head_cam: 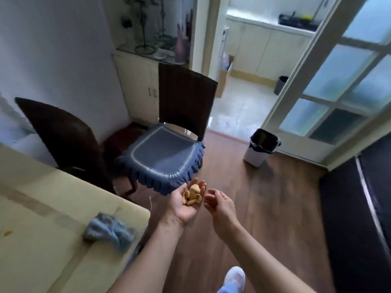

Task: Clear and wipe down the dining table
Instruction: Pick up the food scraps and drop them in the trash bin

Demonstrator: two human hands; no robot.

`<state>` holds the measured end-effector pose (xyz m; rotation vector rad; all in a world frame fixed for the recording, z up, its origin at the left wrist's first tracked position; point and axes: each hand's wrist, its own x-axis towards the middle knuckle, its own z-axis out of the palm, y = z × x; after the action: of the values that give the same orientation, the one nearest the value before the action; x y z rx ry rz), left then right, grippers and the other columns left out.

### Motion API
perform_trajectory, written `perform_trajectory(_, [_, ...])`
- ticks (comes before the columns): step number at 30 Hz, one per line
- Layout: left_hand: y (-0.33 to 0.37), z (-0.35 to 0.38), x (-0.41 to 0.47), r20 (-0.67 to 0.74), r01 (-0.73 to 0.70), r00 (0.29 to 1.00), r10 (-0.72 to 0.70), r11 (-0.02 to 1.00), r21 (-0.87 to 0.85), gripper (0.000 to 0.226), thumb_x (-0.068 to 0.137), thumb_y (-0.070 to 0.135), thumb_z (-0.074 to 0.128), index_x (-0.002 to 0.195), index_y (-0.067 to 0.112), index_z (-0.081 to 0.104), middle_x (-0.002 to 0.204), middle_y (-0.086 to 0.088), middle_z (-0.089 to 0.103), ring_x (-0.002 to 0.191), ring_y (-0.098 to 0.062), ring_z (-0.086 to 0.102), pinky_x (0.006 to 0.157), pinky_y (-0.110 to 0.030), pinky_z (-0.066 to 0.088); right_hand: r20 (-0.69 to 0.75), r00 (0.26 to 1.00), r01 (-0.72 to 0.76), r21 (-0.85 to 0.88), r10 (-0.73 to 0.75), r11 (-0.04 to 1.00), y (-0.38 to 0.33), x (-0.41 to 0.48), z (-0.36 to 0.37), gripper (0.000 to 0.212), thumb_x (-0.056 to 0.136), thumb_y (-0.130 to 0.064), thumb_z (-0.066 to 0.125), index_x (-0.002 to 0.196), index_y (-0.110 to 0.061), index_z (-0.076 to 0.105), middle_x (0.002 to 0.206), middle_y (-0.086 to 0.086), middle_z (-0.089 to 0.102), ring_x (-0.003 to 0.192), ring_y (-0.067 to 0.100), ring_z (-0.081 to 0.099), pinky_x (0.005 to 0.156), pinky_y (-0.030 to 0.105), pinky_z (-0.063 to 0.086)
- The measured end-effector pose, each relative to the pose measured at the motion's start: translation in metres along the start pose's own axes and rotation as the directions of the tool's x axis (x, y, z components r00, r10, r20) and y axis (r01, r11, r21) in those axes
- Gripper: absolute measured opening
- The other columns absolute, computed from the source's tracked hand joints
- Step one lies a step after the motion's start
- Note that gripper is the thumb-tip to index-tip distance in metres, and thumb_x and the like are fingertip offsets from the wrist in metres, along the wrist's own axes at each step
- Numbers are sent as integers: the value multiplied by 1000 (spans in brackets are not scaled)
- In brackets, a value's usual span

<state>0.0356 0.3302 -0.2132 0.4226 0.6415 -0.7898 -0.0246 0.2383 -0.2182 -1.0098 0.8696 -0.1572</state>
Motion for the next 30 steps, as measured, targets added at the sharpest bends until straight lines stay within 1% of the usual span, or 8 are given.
perform_trajectory(2, [-31,30,27,-12,43,999,-43,999,23,34,98,20,37,90,0,63,76,-23,69,61,-32,70,59,-38,58,-53,999,9,42,-7,999,-22,23,-36,28,100,-15,36,87,-6,59,70,10,56,63,17,51,63,24,44])
perform_trajectory(4, [-64,62,56,-4,87,996,-87,995,37,33,97,20,38,89,-1,62,76,-23,69,61,-32,70,58,-38,59,-94,995,27,84,-19,996,-49,49,-73,28,100,-15,35,87,-6,58,71,10,56,66,17,51,64,25,45])
perform_trajectory(7, [-114,109,103,12,158,987,-159,985,62,32,96,17,37,87,-2,61,76,-25,68,60,-35,69,57,-40,58,-147,988,76,139,-55,987,-91,88,-127,29,101,-14,34,85,-7,57,74,11,55,67,18,51,64,25,44])
perform_trajectory(14, [-208,202,191,6,264,964,-264,963,46,36,98,18,35,83,-4,60,71,-27,67,56,-37,68,52,-41,58,-243,965,140,159,-98,977,-176,171,-224,31,101,-13,30,82,-7,54,72,11,53,66,17,50,63,25,42])
perform_trajectory(18, [-224,239,237,-17,273,962,-273,960,59,37,98,19,34,81,-4,58,67,-26,66,54,-36,67,51,-42,57,-266,961,121,184,-69,975,-205,222,-247,32,101,-12,30,81,-6,54,71,12,52,64,18,49,61,24,41])
perform_trajectory(22, [-222,274,303,-85,269,962,-261,958,100,39,98,20,33,81,-4,58,66,-25,67,53,-35,67,52,-42,56,-297,955,91,221,-22,971,-229,285,-257,32,101,-12,30,81,-7,54,70,12,51,62,17,48,60,24,40])
perform_trajectory(26, [-216,314,385,-114,274,958,-261,955,115,38,98,20,33,82,-3,59,65,-26,67,52,-35,67,52,-43,56,-343,939,66,232,18,971,-257,366,-266,32,101,-13,31,81,-7,55,71,11,52,62,17,48,59,24,41])
perform_trajectory(30, [-206,364,480,-162,322,939,-303,940,112,36,97,18,33,83,-2,59,66,-24,68,54,-34,68,53,-44,56,-399,914,25,227,70,973,-295,465,-270,31,101,-13,32,81,-7,56,73,12,54,65,18,51,63,25,43])
